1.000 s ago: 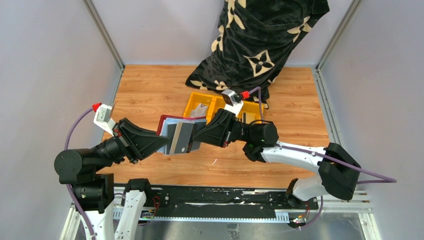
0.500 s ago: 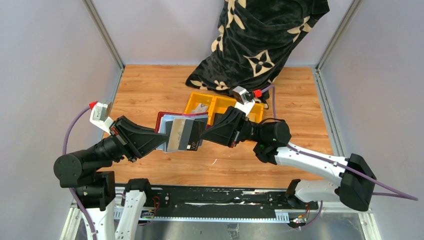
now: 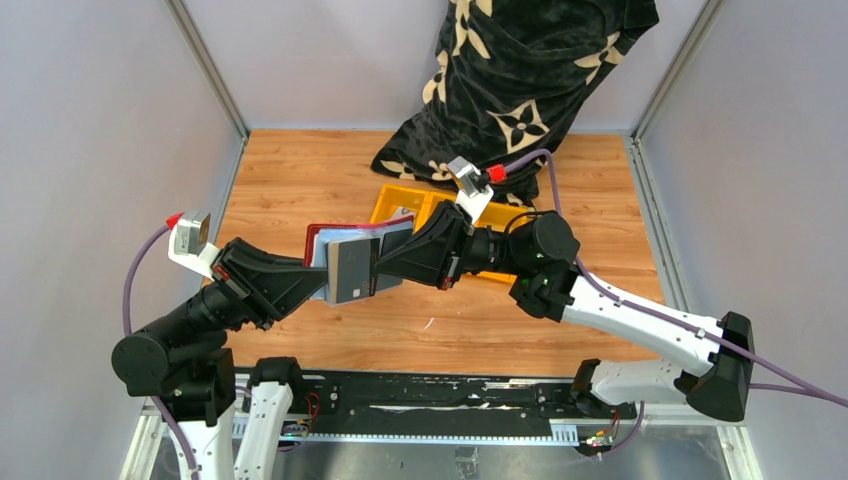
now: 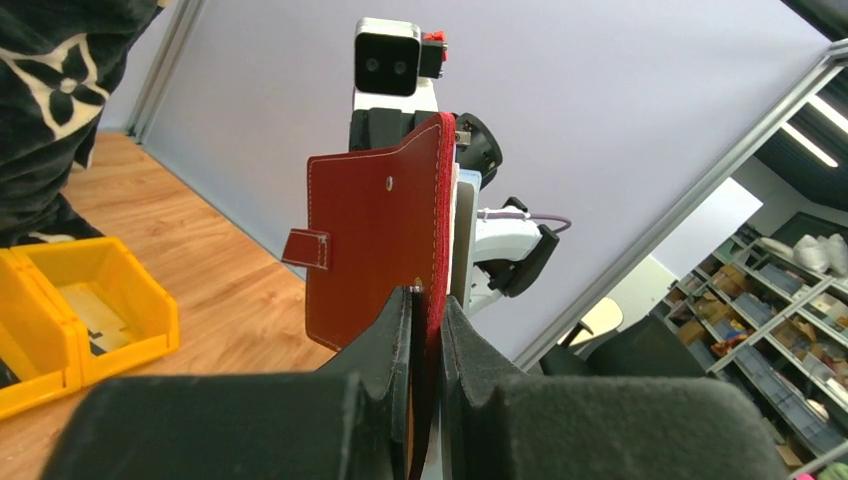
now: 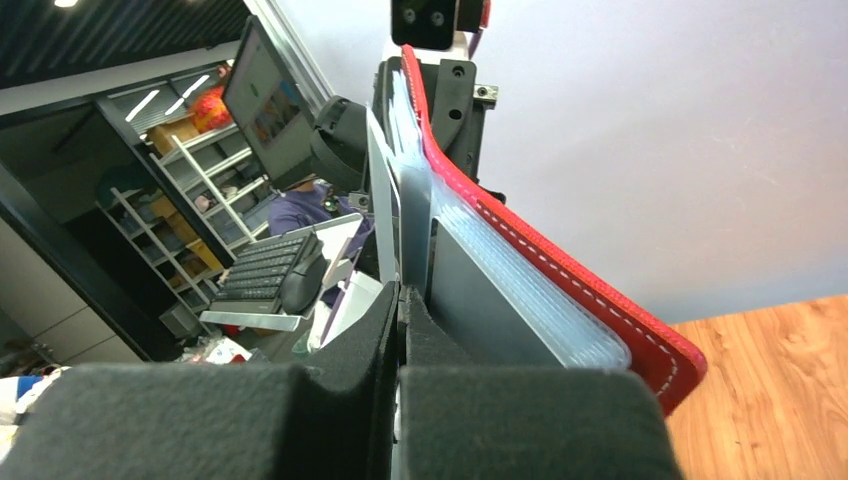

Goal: Take the credit cards out of the card holder
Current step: Remove the credit card from the card holder.

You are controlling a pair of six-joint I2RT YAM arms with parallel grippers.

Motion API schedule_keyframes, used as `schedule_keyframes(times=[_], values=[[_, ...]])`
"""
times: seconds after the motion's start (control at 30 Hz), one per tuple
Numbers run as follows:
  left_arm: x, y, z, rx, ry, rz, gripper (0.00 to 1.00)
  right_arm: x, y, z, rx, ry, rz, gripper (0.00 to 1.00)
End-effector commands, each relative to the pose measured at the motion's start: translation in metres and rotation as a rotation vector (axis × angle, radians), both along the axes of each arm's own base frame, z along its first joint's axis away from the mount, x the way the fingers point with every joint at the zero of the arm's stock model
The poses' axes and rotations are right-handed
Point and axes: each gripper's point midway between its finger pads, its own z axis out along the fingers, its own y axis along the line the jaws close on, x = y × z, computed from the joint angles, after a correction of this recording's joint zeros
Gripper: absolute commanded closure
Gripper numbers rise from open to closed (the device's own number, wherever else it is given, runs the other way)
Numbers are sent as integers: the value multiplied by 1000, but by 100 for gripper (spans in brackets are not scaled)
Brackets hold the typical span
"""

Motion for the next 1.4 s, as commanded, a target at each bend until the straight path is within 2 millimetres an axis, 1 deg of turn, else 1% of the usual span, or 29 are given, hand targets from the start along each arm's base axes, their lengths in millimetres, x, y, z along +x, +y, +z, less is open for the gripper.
schedule_keyframes(times=[0.0, 0.07, 0.27, 0.43, 0.6, 0.7, 0.83, 0.9, 0.97, 1.23, 1.3, 1.37], values=[[-7, 1, 8, -16, -52, 13, 90, 1, 7, -6, -60, -34, -59, 100], [-7, 1, 8, -15, -56, 15, 84, 1, 9, -7, -72, -38, -69, 100], [-5, 1, 10, -29, -41, 12, 72, 4, 10, -7, -75, -36, -95, 100], [-6, 1, 13, -47, -25, -2, 66, 7, 10, -6, -75, -28, -111, 100], [-7, 2, 10, -44, -44, 11, 61, 9, 9, -2, -67, -29, -123, 100], [-1, 3, 2, -21, -61, 44, 59, 8, 10, 2, -64, -37, -120, 100], [17, 9, -20, 54, -32, 141, 57, 4, 12, 5, -60, -45, -104, 100], [24, 13, -29, 98, -23, 196, 58, 2, 14, 7, -56, -50, -94, 100], [25, 14, -32, 118, -27, 214, 59, 0, 16, 6, -59, -52, -86, 100], [18, 10, -33, 130, -27, 173, 83, -3, 20, 4, -65, -55, -65, 100], [16, 8, -33, 128, -17, 150, 86, -2, 20, 2, -68, -55, -72, 100], [14, 7, -30, 120, -8, 137, 87, -1, 18, -2, -73, -50, -82, 100]])
